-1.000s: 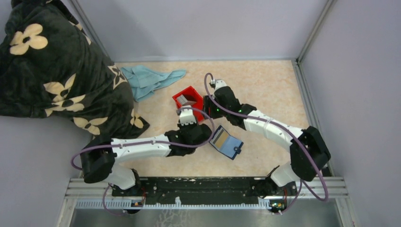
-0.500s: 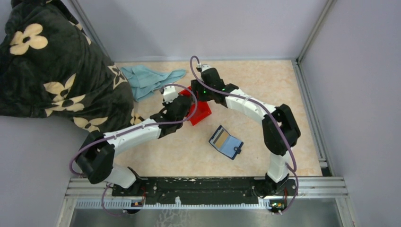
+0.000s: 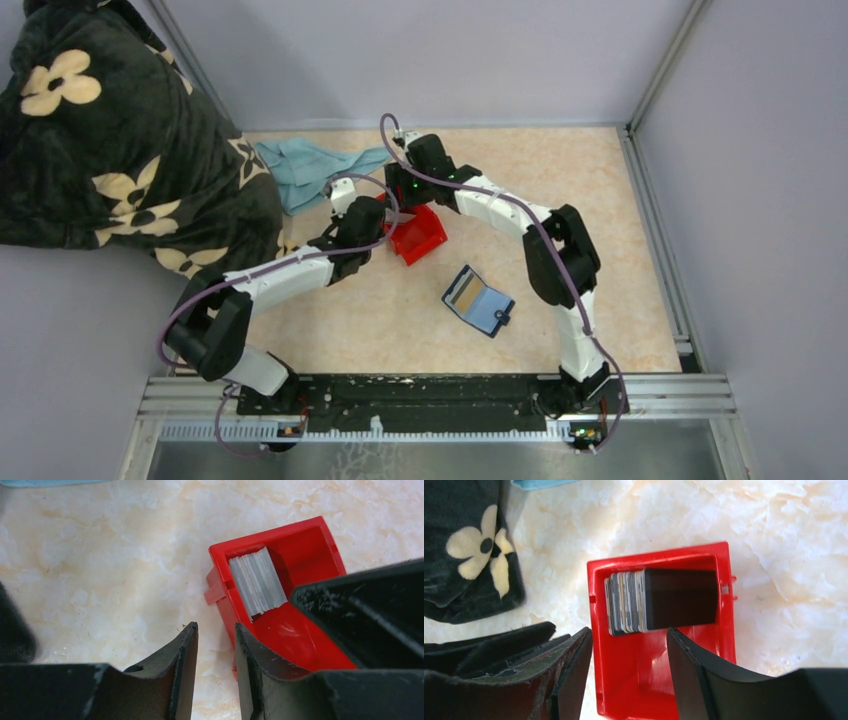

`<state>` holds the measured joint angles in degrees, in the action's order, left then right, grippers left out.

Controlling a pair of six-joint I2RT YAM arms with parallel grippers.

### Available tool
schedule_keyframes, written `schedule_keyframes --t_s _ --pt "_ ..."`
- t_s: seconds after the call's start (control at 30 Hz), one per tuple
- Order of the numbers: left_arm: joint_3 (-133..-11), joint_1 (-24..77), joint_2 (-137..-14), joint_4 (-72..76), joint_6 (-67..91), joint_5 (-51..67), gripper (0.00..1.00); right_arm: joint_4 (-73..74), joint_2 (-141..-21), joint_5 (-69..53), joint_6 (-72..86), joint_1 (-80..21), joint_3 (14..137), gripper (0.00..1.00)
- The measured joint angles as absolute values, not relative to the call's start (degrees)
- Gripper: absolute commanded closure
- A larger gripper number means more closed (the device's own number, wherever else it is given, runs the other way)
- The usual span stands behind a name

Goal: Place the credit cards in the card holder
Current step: Pick up the credit card from the storage box.

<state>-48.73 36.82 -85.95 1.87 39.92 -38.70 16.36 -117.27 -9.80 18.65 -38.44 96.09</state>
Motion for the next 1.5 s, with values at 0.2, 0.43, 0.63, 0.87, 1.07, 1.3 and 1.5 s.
schedule_keyframes --t_s 0.2,0.43,0.63,0.87,1.07,1.3,1.5 --pt "-46.2 35.5 -86.0 2.7 41.1 -36.5 0.60 17.5 -121.7 -10.9 17.7 -38.4 101.7 0.43" --pt "-44.3 34.8 -86.0 3.6 42.0 -35.1 0.60 18.9 -126.5 -12.1 17.6 -38.0 104.3 0.43" --pt "-43.8 34.3 -86.0 4.6 42.5 -34.3 0.60 20.0 -128.3 -13.5 17.6 -37.3 105.5 0.42" --pt "-43.7 34.2 -87.3 5.7 42.7 -33.3 0.60 19.7 -128.8 -15.0 18.0 -36.8 105.9 0.51" --pt "-43.7 34.2 -89.2 5.7 42.9 -32.5 0.60 19.3 -129.0 -16.3 18.3 -36.4 105.8 0.66" --pt "-43.7 34.2 -89.6 5.7 43.5 -32.0 0.60 18.6 -129.0 -17.2 18.6 -36.2 105.8 0.69" --pt "-43.7 34.2 -89.6 6.0 43.9 -31.8 0.60 18.5 -129.0 -17.3 18.6 -36.2 105.8 0.70"
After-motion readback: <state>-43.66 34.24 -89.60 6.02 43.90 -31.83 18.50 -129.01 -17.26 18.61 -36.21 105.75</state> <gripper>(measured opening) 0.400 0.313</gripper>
